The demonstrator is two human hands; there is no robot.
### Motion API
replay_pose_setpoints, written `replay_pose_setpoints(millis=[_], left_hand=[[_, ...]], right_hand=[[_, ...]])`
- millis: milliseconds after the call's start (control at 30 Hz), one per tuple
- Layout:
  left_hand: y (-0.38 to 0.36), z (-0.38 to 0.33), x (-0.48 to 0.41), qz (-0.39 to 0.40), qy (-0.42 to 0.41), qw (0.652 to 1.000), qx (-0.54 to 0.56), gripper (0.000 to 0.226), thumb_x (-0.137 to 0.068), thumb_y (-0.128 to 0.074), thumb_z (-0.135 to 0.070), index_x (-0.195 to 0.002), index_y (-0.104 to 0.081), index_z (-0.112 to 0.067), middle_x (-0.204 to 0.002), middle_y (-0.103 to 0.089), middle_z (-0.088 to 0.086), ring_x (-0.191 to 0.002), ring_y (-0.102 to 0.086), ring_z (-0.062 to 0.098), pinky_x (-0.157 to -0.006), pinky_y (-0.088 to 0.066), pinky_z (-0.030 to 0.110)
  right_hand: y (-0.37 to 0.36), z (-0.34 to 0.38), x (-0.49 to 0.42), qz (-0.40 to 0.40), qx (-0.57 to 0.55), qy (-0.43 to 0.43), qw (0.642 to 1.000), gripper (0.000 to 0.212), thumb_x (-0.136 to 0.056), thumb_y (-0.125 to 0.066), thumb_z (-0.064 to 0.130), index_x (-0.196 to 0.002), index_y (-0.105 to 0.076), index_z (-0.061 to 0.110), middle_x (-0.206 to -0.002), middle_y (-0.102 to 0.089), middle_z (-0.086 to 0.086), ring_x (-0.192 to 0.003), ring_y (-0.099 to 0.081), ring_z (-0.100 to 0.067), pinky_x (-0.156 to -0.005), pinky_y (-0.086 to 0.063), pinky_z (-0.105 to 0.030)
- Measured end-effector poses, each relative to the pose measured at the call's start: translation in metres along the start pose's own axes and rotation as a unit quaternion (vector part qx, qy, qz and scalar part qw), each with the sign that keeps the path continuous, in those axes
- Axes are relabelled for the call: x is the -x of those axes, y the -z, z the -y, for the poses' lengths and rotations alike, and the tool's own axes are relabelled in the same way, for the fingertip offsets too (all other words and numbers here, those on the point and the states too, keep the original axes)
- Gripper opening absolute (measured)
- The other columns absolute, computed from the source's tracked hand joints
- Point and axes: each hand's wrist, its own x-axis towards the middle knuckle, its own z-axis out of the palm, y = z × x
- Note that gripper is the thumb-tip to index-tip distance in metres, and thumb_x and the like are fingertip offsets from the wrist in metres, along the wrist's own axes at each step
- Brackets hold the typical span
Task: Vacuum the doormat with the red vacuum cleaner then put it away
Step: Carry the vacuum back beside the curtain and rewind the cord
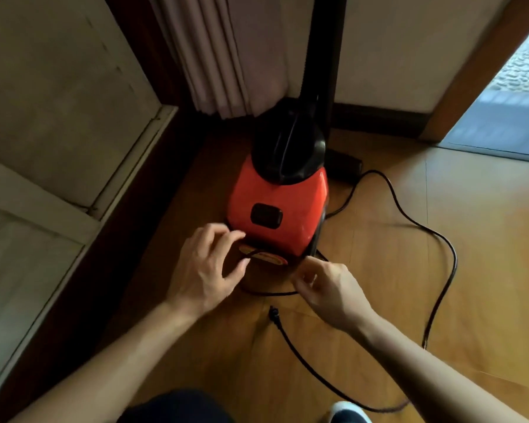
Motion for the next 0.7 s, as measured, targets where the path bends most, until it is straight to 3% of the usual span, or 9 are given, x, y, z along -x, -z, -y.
replay_pose_setpoints(millis=[100,200,300,433,600,700], left_hand=[[0.020,0.000,-0.049,0.001,-0.067,0.997,-0.027,0.048,-0.086,-0.062,-0.038,-0.129,-0.061,-0.017,-0.124,-0.055,0.008,-0.109,-0.055,0.023,-0.087,-0.051,0.045],[0.038,-0.003,-0.111,0.046,-0.150,0.985,-0.072,0.055,-0.088,-0.058,-0.038,-0.141,-0.053,-0.024,-0.144,-0.046,0.007,-0.130,-0.047,0.024,-0.103,-0.043,0.046],[0.041,0.002,-0.153,0.160,-0.241,0.945,-0.155,0.064,-0.091,-0.056,-0.044,-0.151,-0.036,-0.035,-0.163,-0.022,0.000,-0.148,-0.025,0.020,-0.116,-0.031,0.043],[0.045,0.010,-0.169,0.261,-0.242,0.917,-0.183,0.079,-0.092,-0.052,-0.057,-0.156,-0.008,-0.044,-0.167,0.010,-0.008,-0.154,0.000,0.015,-0.123,-0.019,0.043],[0.046,0.014,-0.189,0.259,-0.259,0.916,-0.165,0.094,-0.087,-0.054,-0.065,-0.158,-0.001,-0.035,-0.167,0.007,-0.005,-0.154,0.002,0.015,-0.124,-0.016,0.043],[0.033,0.027,-0.196,0.235,-0.284,0.919,-0.142,0.096,-0.085,-0.054,-0.068,-0.159,-0.003,-0.033,-0.168,0.004,-0.002,-0.154,0.002,0.017,-0.124,-0.013,0.043]], right_hand=[[-0.007,0.036,-0.012,0.009,-0.201,-0.098,0.975,0.025,-0.094,-0.065,0.048,-0.086,-0.072,0.025,-0.076,-0.075,0.008,-0.071,-0.071,-0.005,-0.066,-0.060,-0.029],[-0.026,0.070,-0.021,0.066,-0.395,-0.202,0.894,0.028,-0.094,-0.068,0.042,-0.089,-0.076,0.016,-0.088,-0.079,0.003,-0.082,-0.073,-0.012,-0.080,-0.060,-0.036],[-0.041,0.089,-0.029,0.062,-0.478,-0.263,0.835,0.025,-0.096,-0.069,0.033,-0.082,-0.074,0.013,-0.093,-0.077,-0.012,-0.080,-0.066,-0.016,-0.076,-0.058,-0.038],[-0.042,0.102,-0.040,0.073,-0.576,-0.335,0.742,0.010,-0.100,-0.063,0.019,-0.093,-0.066,0.013,-0.087,-0.066,-0.008,-0.070,-0.057,-0.016,-0.060,-0.049,-0.029],[-0.037,0.099,-0.039,0.089,-0.560,-0.338,0.751,0.016,-0.103,-0.057,0.018,-0.103,-0.073,0.015,-0.082,-0.064,0.004,-0.072,-0.057,-0.008,-0.060,-0.045,-0.018],[-0.049,0.092,-0.036,0.049,-0.567,-0.306,0.763,0.023,-0.104,-0.053,0.018,-0.103,-0.075,0.016,-0.086,-0.069,0.004,-0.084,-0.061,-0.011,-0.076,-0.049,-0.022]])
